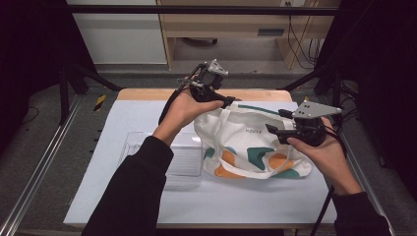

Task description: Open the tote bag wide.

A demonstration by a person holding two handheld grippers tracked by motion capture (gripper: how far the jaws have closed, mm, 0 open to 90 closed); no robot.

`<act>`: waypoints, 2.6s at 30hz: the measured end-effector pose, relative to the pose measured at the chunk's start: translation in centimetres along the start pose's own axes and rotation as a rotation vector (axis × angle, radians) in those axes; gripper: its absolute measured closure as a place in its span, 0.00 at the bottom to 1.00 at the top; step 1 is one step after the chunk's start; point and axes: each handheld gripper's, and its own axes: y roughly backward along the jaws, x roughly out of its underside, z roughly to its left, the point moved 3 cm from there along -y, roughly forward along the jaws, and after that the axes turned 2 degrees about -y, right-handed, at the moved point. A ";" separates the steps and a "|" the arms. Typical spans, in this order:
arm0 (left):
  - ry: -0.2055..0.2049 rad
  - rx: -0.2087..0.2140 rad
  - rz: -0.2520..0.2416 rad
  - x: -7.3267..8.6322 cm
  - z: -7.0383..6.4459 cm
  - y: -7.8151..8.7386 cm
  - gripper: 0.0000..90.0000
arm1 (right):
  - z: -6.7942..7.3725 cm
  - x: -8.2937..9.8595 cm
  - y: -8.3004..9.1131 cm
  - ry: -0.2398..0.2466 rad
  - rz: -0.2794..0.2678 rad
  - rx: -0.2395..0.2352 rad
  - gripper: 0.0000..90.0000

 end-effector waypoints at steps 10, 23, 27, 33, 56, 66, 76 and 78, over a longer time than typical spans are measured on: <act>-0.009 0.004 0.005 0.0 0.1 -0.3 0.41 | -0.5 -0.5 -2.2 0.031 0.063 0.006 0.44; -0.034 0.001 0.019 -0.1 0.0 -0.7 0.44 | -0.7 -1.1 -6.1 0.037 0.228 0.037 0.58; -0.036 0.003 0.019 -0.1 0.0 -0.7 0.45 | -0.6 -0.6 -6.5 0.026 0.266 0.048 0.77; -0.059 -0.002 0.040 0.0 -0.2 -0.9 0.45 | -0.1 -0.4 -5.4 0.042 0.226 0.034 0.95; -0.101 0.073 0.190 0.8 -2.0 -3.4 0.57 | 2.1 0.5 -2.2 0.015 0.102 -0.034 0.98; -0.126 0.087 0.248 1.0 -2.2 -3.7 0.87 | 2.7 1.0 -1.5 0.009 0.087 -0.055 0.99; -0.126 0.076 0.236 0.9 -2.1 -3.2 0.89 | 4.0 1.6 -0.4 0.019 0.071 -0.081 0.99; -0.124 0.072 0.233 0.8 -2.1 -3.1 0.89 | 4.5 2.0 -0.2 0.020 0.072 -0.095 0.99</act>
